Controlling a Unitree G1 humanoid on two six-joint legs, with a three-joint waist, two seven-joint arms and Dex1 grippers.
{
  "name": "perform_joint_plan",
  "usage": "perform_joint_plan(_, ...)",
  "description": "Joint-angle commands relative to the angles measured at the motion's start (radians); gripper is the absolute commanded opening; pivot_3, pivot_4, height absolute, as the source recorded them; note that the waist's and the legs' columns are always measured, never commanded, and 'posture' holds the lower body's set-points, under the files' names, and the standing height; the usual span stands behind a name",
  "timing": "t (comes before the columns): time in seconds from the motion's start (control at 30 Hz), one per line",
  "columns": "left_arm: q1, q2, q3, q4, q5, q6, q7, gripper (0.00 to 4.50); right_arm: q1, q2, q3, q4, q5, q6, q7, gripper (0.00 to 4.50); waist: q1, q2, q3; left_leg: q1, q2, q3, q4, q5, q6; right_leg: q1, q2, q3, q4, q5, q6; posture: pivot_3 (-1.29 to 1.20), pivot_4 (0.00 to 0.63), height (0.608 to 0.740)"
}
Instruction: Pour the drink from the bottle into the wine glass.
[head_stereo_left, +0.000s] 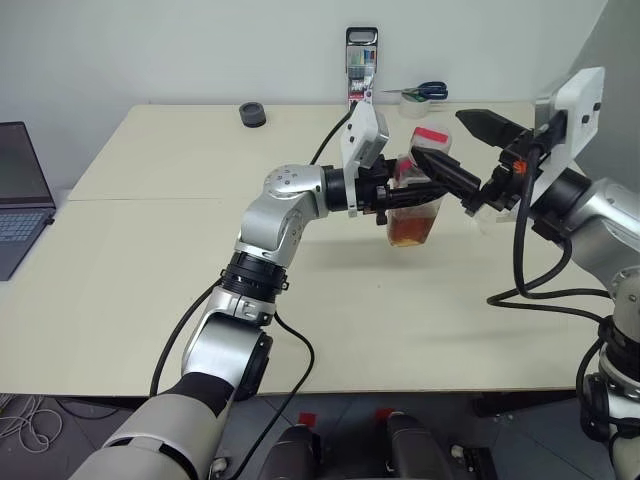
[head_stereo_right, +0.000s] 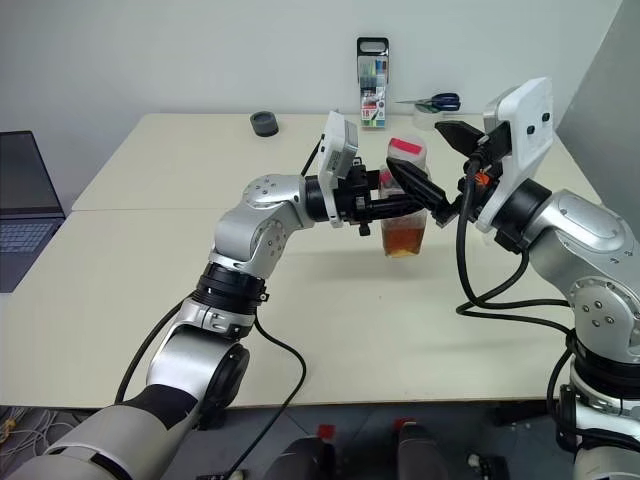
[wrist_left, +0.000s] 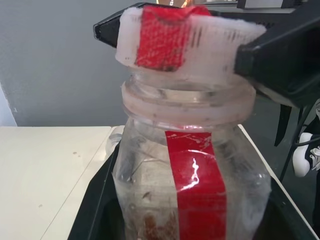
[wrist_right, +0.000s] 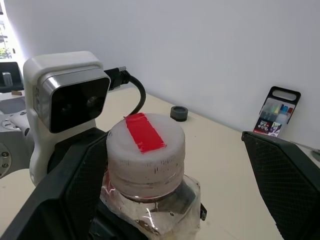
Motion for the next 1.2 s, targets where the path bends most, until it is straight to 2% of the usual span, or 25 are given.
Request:
perform_joint_plan(0.03,-0.027,-0.008,0.015,-0.019,-0.016,-0.027,-0.001,1.79,-0.006,-0.012,-0.049,-0.036,0.046,0.005,-0.007,4.45,0.0,0.0,0.0,0.0,0.0,0.0,0.0,0.0,0.0,0.0,0.0,0.0,0.0,0.0,0.0,0.0,0.15,0.74)
perform_joint_plan(0.43,-0.019,-0.004,0.019,-0.029,-0.016,-0.022,0.004,1.79,-0.027,0.0,-0.031,-0.026,0.119,0.003,-0.007,4.45,0.0,0.0,0.0,0.0,0.0,0.0,0.0,0.0,0.0,0.0,0.0,0.0,0.0,0.0,0.0,0.0,0.15,0.74)
perform_joint_plan(0.9,-0.024,-0.003,0.018,-0.032,-0.016,-0.021,0.004,1.79,-0.074,0.063,0.049,0.053,0.011,-0.069,-0.002,4.45,0.0,0.0,0.0,0.0,0.0,0.0,0.0,0.0,0.0,0.0,0.0,0.0,0.0,0.0,0.0,0.0,0.15,0.74)
perform_joint_plan(1.0,-0.027,-0.002,0.019,-0.027,-0.016,-0.023,0.003,1.79,-0.072,0.076,0.042,0.056,0.028,-0.065,0.004,3.86,0.0,0.0,0.0,0.0,0.0,0.0,0.0,0.0,0.0,0.0,0.0,0.0,0.0,0.0,0.0,0.0,0.15,0.74)
perform_joint_plan(1.2,-0.027,-0.002,0.019,-0.023,-0.014,-0.025,0.002,1.79,-0.072,0.084,0.027,0.049,0.047,-0.062,0.003,1.91,0.0,0.0,0.0,0.0,0.0,0.0,0.0,0.0,0.0,0.0,0.0,0.0,0.0,0.0,0.0,0.0,0.15,0.74)
